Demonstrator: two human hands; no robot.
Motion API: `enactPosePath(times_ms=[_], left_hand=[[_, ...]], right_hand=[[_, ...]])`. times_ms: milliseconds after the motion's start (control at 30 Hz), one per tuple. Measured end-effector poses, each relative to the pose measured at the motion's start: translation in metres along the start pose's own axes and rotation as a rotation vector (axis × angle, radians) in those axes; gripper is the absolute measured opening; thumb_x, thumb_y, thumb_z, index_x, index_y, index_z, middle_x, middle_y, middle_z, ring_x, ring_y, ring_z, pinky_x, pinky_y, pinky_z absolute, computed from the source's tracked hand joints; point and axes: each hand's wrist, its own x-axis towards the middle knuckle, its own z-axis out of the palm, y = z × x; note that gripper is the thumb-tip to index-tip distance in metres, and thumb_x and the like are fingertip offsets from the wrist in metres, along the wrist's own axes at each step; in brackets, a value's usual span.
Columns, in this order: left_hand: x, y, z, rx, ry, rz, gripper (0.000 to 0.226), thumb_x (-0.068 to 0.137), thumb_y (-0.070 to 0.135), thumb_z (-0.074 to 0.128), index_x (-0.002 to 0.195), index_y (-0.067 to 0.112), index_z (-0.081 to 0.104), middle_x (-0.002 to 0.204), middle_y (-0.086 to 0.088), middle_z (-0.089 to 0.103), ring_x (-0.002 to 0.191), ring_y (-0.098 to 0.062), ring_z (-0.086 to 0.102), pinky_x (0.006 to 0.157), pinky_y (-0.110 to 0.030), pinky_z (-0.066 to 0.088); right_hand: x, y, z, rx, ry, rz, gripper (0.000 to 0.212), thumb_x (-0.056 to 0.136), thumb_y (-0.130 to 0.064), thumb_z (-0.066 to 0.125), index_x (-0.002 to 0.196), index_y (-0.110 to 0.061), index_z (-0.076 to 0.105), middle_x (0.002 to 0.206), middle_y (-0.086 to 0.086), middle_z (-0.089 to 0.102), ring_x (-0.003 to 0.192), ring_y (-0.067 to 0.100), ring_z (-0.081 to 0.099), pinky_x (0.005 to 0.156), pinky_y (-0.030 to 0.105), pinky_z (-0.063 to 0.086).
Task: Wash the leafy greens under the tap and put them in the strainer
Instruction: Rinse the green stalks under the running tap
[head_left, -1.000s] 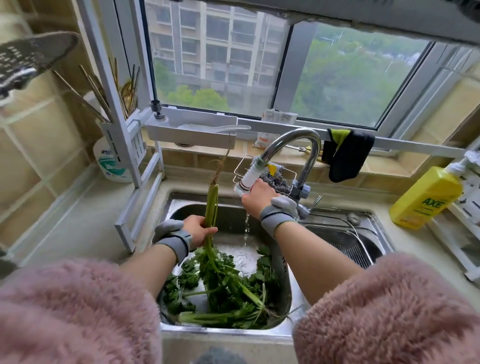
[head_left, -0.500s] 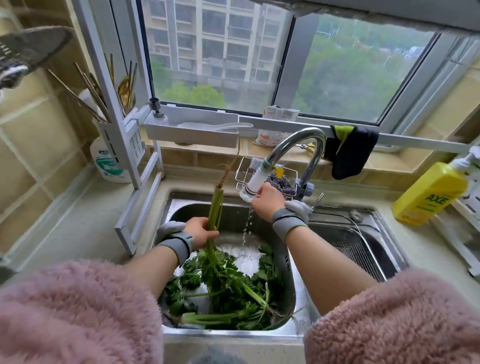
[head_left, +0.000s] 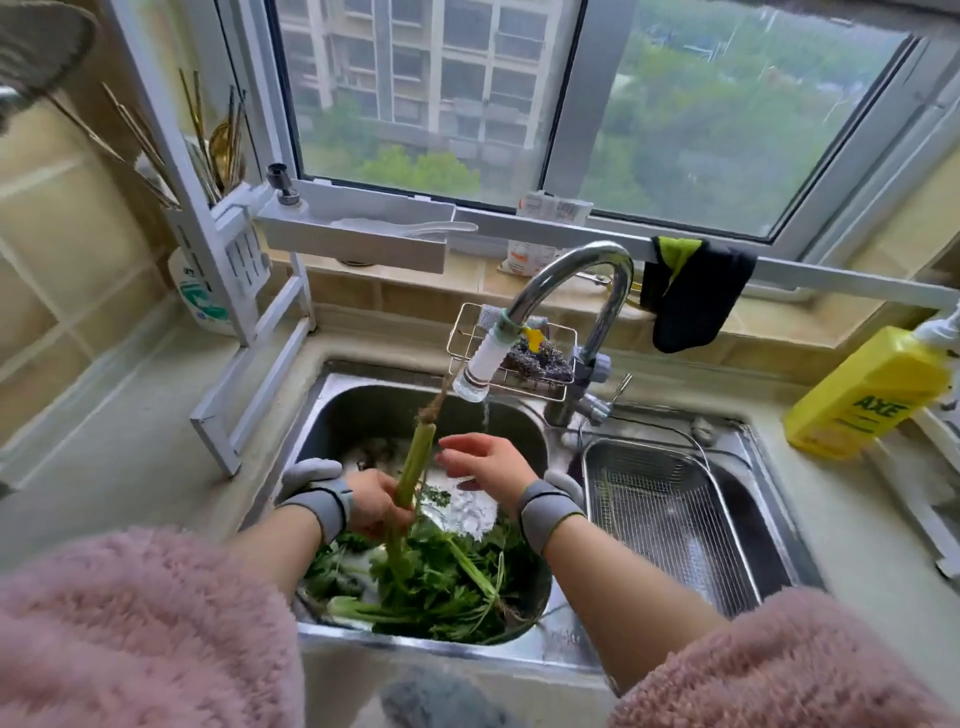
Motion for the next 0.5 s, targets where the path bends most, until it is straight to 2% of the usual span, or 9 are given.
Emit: enactPosePath(times_ms=[133,233,300,400,500], left_hand=[[-0.001,-0.001,0.014,-0.023,0.002,-0.021,0.018,0.081,0.001,0.067,0.071,0.015,0.061,0.063,-0.002,0.059,0.056,-0.015,0.055,0.056,-0.023,0.046],[-0.003,0.005,0.024,-0.035,0.046,-0.020,0.016,0.082,0.012,0.068,0.068,0.015,0.061,0.063,-0.002,0.059,0.055,-0.014,0.053,0.053,-0.021,0.043],[-0.006,0.009,0.026,-0.077,0.102,0.002,0.014,0.083,0.023,0.069,0.070,0.019,0.063,0.068,-0.001,0.063,0.060,-0.013,0.057,0.057,-0.022,0.046],[-0.010,0.013,0.024,-0.104,0.188,0.075,0.010,0.081,0.024,0.072,0.078,0.018,0.063,0.071,0.000,0.063,0.066,-0.013,0.061,0.061,-0.022,0.050],[-0.010,0.016,0.022,-0.146,0.191,0.078,0.014,0.080,0.018,0.073,0.087,0.014,0.062,0.077,-0.004,0.064,0.072,-0.019,0.064,0.063,-0.028,0.055]], right_hand=[[0.000,0.003,0.007,0.037,-0.025,-0.059,0.025,0.089,-0.018,0.062,0.110,-0.004,0.064,0.082,0.000,0.065,0.073,0.011,0.062,0.068,0.022,0.052],[0.002,0.007,0.008,0.012,-0.001,-0.083,0.020,0.088,-0.012,0.063,0.103,0.001,0.063,0.074,0.001,0.063,0.066,0.012,0.061,0.063,0.021,0.052],[0.003,0.008,0.006,-0.036,0.013,-0.099,0.013,0.086,-0.013,0.065,0.096,-0.004,0.064,0.072,0.000,0.063,0.065,0.012,0.062,0.064,0.021,0.053],[0.005,0.009,0.003,-0.092,0.062,-0.098,0.007,0.085,-0.016,0.067,0.086,-0.011,0.064,0.072,0.002,0.065,0.065,0.013,0.063,0.067,0.025,0.056],[0.007,0.007,0.002,-0.172,0.093,-0.103,0.015,0.089,-0.015,0.061,0.098,-0.004,0.067,0.084,0.009,0.069,0.073,0.017,0.066,0.071,0.028,0.058]])
